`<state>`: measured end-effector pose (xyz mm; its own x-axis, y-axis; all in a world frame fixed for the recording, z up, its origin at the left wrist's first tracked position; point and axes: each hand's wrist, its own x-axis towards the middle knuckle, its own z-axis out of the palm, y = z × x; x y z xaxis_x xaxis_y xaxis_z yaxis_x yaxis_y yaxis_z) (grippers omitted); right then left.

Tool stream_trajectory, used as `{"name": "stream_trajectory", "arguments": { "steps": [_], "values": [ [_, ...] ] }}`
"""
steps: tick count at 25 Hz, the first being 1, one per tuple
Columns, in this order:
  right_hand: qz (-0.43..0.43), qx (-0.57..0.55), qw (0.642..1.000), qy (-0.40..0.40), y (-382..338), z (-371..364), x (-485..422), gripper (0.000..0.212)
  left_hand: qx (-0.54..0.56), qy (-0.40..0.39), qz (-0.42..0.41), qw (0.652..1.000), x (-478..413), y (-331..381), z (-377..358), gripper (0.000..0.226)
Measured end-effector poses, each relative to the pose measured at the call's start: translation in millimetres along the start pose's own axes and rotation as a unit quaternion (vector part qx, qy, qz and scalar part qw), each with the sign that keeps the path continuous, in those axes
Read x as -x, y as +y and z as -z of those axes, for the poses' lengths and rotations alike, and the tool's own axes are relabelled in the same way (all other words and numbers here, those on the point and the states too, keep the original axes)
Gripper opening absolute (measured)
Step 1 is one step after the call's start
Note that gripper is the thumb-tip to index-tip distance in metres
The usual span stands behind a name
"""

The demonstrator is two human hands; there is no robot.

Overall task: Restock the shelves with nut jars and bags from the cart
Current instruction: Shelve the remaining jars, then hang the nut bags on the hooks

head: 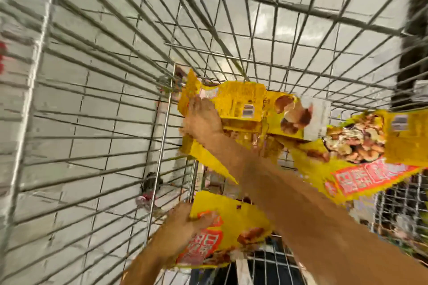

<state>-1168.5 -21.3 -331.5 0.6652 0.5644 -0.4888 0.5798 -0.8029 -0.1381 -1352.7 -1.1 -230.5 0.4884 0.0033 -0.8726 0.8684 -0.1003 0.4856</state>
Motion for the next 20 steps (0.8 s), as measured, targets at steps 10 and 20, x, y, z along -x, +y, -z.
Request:
{"name": "stream_trajectory", "arguments": {
  "steps": [10, 20],
  "values": [
    [-0.109, -0.466, 0.854, 0.205, 93.3, 109.6, 144.6, 0.033, 0.076, 0.042, -0.080, 0.993, 23.6, 32.4, 21.2, 0.008],
    [-0.170, -0.517, 0.621, 0.564, 88.9, 269.7, 481.7, 0.026, -0.028, -0.075, -0.339, 0.937, 199.9, 200.5, -7.9, 0.016]
  ]
}}
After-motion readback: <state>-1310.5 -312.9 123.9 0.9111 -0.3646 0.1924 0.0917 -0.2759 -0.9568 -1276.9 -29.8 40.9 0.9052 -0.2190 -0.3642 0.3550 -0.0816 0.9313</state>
